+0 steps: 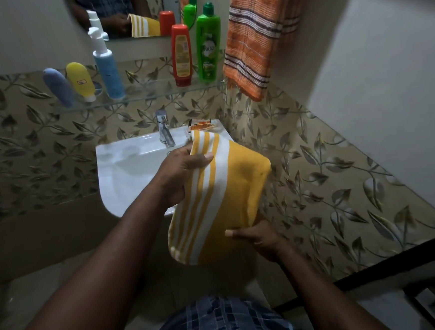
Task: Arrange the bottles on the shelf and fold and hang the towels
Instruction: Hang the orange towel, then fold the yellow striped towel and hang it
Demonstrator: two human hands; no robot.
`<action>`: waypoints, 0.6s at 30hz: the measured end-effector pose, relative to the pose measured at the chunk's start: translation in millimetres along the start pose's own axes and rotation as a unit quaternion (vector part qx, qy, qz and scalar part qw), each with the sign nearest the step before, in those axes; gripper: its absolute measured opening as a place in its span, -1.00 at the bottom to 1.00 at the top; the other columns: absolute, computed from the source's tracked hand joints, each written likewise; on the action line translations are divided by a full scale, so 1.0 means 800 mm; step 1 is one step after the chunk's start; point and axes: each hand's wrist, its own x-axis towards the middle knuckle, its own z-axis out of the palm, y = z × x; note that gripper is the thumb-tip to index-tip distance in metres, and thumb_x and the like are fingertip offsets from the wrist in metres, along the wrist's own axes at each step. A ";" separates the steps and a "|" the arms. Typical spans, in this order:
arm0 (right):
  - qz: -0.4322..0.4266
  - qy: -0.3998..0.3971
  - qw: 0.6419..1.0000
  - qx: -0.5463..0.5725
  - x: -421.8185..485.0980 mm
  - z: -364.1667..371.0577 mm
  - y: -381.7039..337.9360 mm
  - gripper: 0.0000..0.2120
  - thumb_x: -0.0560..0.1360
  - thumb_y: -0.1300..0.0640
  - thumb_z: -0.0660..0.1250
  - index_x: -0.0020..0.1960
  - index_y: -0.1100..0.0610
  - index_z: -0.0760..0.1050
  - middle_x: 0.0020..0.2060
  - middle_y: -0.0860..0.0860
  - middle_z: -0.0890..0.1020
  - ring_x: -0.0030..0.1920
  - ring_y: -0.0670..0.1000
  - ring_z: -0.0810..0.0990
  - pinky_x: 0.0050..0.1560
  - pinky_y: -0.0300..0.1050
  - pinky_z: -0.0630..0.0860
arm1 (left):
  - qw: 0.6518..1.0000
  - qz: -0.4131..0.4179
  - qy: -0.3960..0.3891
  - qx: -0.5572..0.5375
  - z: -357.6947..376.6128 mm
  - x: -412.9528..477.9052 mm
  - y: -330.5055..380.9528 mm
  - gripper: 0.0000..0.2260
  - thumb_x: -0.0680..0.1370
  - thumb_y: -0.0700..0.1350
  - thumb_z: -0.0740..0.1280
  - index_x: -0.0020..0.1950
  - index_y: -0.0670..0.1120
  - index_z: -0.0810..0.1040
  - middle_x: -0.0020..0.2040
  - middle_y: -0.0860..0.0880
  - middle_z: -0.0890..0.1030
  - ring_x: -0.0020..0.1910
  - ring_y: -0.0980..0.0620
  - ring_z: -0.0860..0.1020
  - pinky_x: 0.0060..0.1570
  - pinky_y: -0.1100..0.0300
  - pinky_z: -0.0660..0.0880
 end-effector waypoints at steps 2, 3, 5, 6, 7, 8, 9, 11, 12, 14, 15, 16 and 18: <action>0.006 -0.016 1.000 -0.023 0.001 0.007 0.013 -0.16 0.00 -0.15 0.78 0.21 0.03 0.59 0.22 0.06 0.70 0.22 0.10 0.69 0.30 0.20 0.60 | 1.000 0.007 0.013 -0.001 -0.002 0.001 0.009 -0.81 0.62 -0.28 0.37 0.19 -0.11 0.67 0.03 -0.13 0.76 -0.06 -0.11 0.75 -0.12 0.04 0.68; 0.001 -0.028 0.999 -0.038 0.002 0.011 0.016 -0.23 0.07 -0.13 0.76 0.21 -0.03 0.59 0.24 0.02 0.70 0.24 0.08 0.68 0.33 0.19 0.58 | 1.000 0.012 0.016 -0.002 -0.002 0.001 0.015 -0.82 0.62 -0.29 0.37 0.18 -0.11 0.67 0.01 -0.13 0.77 -0.07 -0.10 0.75 -0.12 0.05 0.69; -0.001 -0.052 0.995 -0.079 0.004 0.013 0.018 -0.28 0.15 -0.16 0.73 0.24 -0.09 0.58 0.27 -0.04 0.68 0.28 0.03 0.65 0.39 0.14 0.54 | 1.000 0.021 0.017 0.001 -0.002 0.002 0.023 -0.83 0.62 -0.30 0.37 0.14 -0.12 0.68 0.00 -0.13 0.77 -0.08 -0.11 0.75 -0.11 0.04 0.69; 0.008 -0.059 0.993 -0.106 0.006 0.010 0.015 -0.22 0.13 -0.22 0.72 0.28 -0.10 0.57 0.29 -0.05 0.66 0.29 0.01 0.64 0.42 0.11 0.52 | 1.000 0.024 0.018 0.006 -0.002 0.002 0.025 -0.83 0.61 -0.30 0.37 0.14 -0.12 0.69 0.01 -0.14 0.77 -0.08 -0.12 0.75 -0.09 0.03 0.70; 0.023 -0.061 0.989 -0.135 0.005 0.007 0.008 -0.14 0.07 -0.30 0.71 0.31 -0.09 0.56 0.32 -0.05 0.65 0.29 -0.01 0.63 0.42 0.08 0.52 | 0.999 0.025 0.019 0.012 -0.003 0.002 0.026 -0.82 0.61 -0.30 0.37 0.13 -0.11 0.69 0.02 -0.15 0.77 -0.06 -0.13 0.75 -0.07 0.01 0.70; 0.034 -0.055 0.986 -0.154 0.005 0.002 0.000 -0.08 0.02 -0.34 0.71 0.31 -0.06 0.57 0.34 -0.02 0.64 0.28 -0.01 0.63 0.41 0.05 0.52 | 0.999 0.025 0.020 0.018 -0.003 0.002 0.027 -0.82 0.61 -0.30 0.37 0.13 -0.11 0.69 0.03 -0.16 0.76 -0.05 -0.15 0.75 -0.06 -0.01 0.70; 0.032 -0.049 0.988 -0.143 0.001 0.000 -0.011 -0.08 0.00 -0.35 0.70 0.28 -0.04 0.58 0.35 0.02 0.63 0.25 -0.01 0.64 0.38 0.02 0.54 | 0.999 0.025 0.018 0.023 -0.004 0.001 0.027 -0.82 0.62 -0.30 0.37 0.13 -0.11 0.70 0.03 -0.17 0.76 -0.05 -0.16 0.75 -0.04 -0.03 0.70; -0.029 -0.024 0.999 -0.016 -0.002 -0.005 -0.031 -0.14 0.02 -0.36 0.69 0.21 -0.01 0.58 0.30 0.07 0.66 0.19 0.01 0.68 0.28 0.02 0.59 | 0.999 0.022 0.009 0.031 -0.005 -0.001 0.027 -0.82 0.62 -0.29 0.37 0.15 -0.11 0.69 0.04 -0.18 0.76 -0.04 -0.17 0.74 -0.02 -0.05 0.70; -0.075 -0.018 0.994 0.077 -0.003 -0.006 -0.043 -0.11 0.04 -0.38 0.68 0.23 0.03 0.57 0.23 0.06 0.70 0.17 0.04 0.69 0.24 0.05 0.62 | 0.999 0.020 0.002 0.036 -0.005 -0.003 0.027 -0.82 0.62 -0.29 0.36 0.16 -0.11 0.69 0.05 -0.18 0.75 -0.03 -0.17 0.74 -0.01 -0.05 0.70; -0.138 -0.028 0.967 0.214 -0.007 -0.006 -0.074 -0.02 0.13 -0.46 0.60 0.36 0.10 0.52 0.19 0.08 0.71 0.20 0.12 0.68 0.21 0.20 0.62 | 0.999 0.017 -0.022 0.045 -0.005 -0.006 0.027 -0.80 0.63 -0.28 0.36 0.21 -0.11 0.67 0.08 -0.18 0.75 0.00 -0.18 0.73 0.02 -0.06 0.70; -0.148 -0.034 0.955 0.256 -0.009 -0.006 -0.090 0.02 0.20 -0.52 0.51 0.46 0.08 0.48 0.29 0.13 0.66 0.30 0.21 0.63 0.27 0.32 0.56 | 0.998 0.017 -0.037 0.048 -0.004 -0.008 0.027 -0.79 0.63 -0.28 0.36 0.22 -0.11 0.67 0.10 -0.19 0.74 0.03 -0.20 0.72 0.05 -0.08 0.69; -0.147 -0.045 0.943 0.294 -0.013 -0.006 -0.103 0.01 0.27 -0.57 0.39 0.51 0.05 0.45 0.38 0.17 0.60 0.37 0.27 0.57 0.33 0.39 0.49 | 0.997 0.018 -0.051 0.049 -0.004 -0.009 0.028 -0.78 0.62 -0.27 0.36 0.23 -0.11 0.67 0.13 -0.20 0.73 0.06 -0.23 0.71 0.09 -0.12 0.68; -0.141 -0.097 0.917 0.361 -0.012 -0.009 -0.123 -0.09 0.43 -0.59 0.04 0.44 0.05 0.55 0.34 0.16 0.63 0.35 0.24 0.59 0.36 0.33 0.50 | 0.995 0.019 -0.087 0.040 -0.005 -0.012 0.030 -0.76 0.59 -0.27 0.39 0.22 -0.09 0.69 0.18 -0.24 0.71 0.11 -0.26 0.69 0.17 -0.18 0.65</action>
